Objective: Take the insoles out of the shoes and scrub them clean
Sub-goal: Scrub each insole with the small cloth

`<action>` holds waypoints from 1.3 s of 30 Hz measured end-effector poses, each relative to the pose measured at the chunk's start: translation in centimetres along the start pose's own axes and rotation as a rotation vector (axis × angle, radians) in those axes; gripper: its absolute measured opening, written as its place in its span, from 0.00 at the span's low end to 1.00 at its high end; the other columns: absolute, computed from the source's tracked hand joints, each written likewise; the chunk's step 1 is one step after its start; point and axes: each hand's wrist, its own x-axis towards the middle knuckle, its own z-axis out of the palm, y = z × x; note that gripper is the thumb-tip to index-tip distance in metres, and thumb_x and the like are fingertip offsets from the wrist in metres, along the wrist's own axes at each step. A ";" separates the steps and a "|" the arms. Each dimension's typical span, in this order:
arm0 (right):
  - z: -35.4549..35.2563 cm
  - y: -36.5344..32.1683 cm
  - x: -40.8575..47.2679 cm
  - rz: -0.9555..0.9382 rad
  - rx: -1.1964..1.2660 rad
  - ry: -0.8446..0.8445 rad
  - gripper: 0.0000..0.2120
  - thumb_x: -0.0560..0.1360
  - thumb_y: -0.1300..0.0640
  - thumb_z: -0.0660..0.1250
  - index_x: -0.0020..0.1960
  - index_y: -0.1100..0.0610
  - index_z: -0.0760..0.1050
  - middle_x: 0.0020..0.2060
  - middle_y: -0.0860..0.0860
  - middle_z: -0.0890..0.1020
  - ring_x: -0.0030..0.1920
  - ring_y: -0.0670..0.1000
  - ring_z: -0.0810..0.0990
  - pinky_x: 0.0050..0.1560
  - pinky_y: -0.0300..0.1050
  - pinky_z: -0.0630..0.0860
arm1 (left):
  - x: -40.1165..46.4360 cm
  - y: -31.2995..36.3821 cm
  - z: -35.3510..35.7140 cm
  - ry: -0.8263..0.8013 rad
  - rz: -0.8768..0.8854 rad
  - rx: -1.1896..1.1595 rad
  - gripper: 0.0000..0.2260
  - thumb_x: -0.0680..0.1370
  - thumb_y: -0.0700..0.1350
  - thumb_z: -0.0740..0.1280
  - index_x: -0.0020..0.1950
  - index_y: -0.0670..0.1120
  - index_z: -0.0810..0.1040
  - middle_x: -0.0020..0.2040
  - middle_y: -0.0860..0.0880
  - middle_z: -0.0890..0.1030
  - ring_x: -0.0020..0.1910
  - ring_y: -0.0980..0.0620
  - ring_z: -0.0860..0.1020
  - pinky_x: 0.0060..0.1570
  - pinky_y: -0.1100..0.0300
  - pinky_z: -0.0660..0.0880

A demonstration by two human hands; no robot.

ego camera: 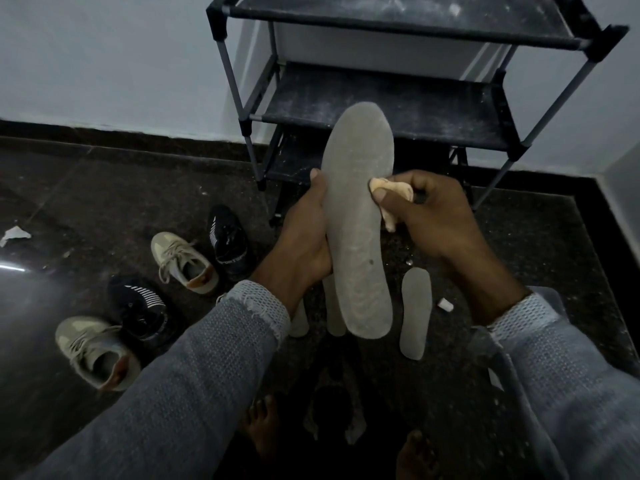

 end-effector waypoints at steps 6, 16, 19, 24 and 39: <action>-0.2 -0.1 0.1 -0.017 0.080 0.090 0.04 0.73 0.60 0.72 0.47 0.59 0.81 0.38 0.49 0.83 0.35 0.40 0.79 0.37 0.35 0.78 | -0.4 0.2 0.4 -0.026 -0.017 0.082 0.22 0.82 0.55 0.54 0.65 0.42 0.75 0.52 0.42 0.82 0.44 0.48 0.81 0.44 0.55 0.81; 0.4 1.8 0.9 -0.244 -0.208 0.150 0.11 0.74 0.47 0.71 0.48 0.54 0.83 0.44 0.53 0.82 0.44 0.51 0.81 0.42 0.39 0.78 | -0.3 -0.1 0.2 -0.040 -0.002 0.060 0.16 0.82 0.53 0.56 0.53 0.44 0.79 0.45 0.45 0.83 0.40 0.50 0.81 0.41 0.58 0.80; 0.1 1.5 0.6 -0.243 -0.214 0.201 0.08 0.75 0.51 0.71 0.48 0.55 0.82 0.43 0.51 0.82 0.42 0.48 0.80 0.43 0.43 0.79 | -0.4 -0.1 0.4 -0.049 -0.006 0.062 0.16 0.82 0.52 0.55 0.52 0.44 0.79 0.43 0.46 0.83 0.40 0.49 0.81 0.41 0.58 0.80; 1.0 0.0 -0.7 -0.228 -0.223 -0.105 0.06 0.73 0.54 0.73 0.46 0.57 0.83 0.41 0.47 0.83 0.40 0.43 0.80 0.42 0.46 0.79 | -0.5 0.1 0.2 -0.060 -0.039 -0.002 0.22 0.83 0.55 0.52 0.65 0.41 0.74 0.51 0.42 0.82 0.47 0.46 0.80 0.47 0.55 0.80; 1.9 -0.9 -1.9 -0.334 -0.330 -0.157 0.05 0.74 0.54 0.72 0.46 0.55 0.83 0.40 0.47 0.82 0.38 0.43 0.79 0.39 0.39 0.76 | -0.4 0.1 0.0 -0.073 -0.067 -0.005 0.23 0.82 0.56 0.52 0.63 0.41 0.75 0.50 0.42 0.82 0.45 0.46 0.82 0.48 0.54 0.80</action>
